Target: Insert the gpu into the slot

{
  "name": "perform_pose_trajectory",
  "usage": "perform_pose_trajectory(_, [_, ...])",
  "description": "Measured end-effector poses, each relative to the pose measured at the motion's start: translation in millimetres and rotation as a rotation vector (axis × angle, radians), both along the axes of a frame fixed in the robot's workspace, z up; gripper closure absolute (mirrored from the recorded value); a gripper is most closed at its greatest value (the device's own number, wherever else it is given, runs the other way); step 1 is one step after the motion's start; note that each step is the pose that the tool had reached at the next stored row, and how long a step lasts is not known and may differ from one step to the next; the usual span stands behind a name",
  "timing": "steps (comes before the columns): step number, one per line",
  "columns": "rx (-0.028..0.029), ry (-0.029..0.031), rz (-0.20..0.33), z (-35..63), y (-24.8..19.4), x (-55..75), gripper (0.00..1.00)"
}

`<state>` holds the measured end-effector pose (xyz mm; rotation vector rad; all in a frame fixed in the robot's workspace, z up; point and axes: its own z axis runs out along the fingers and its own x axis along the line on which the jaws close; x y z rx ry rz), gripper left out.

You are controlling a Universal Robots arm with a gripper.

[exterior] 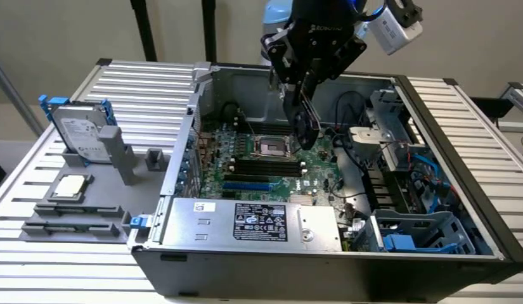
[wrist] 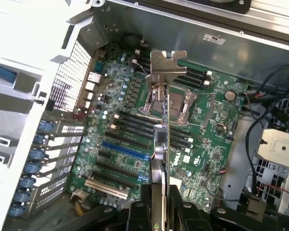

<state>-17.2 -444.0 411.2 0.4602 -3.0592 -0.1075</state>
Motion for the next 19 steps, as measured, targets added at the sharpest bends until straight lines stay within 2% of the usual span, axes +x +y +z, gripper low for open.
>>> perform_pose_trajectory(14, [0.0,-0.0157,0.254,-9.9,0.0,0.0,0.74])
perform_pose_trajectory(15, [0.0,-0.019,0.312,-12.3,0.0,0.0,0.74])
perform_pose_trajectory(19, [-0.0001,-0.0235,0.386,-15.2,0.0,0.0,0.74])
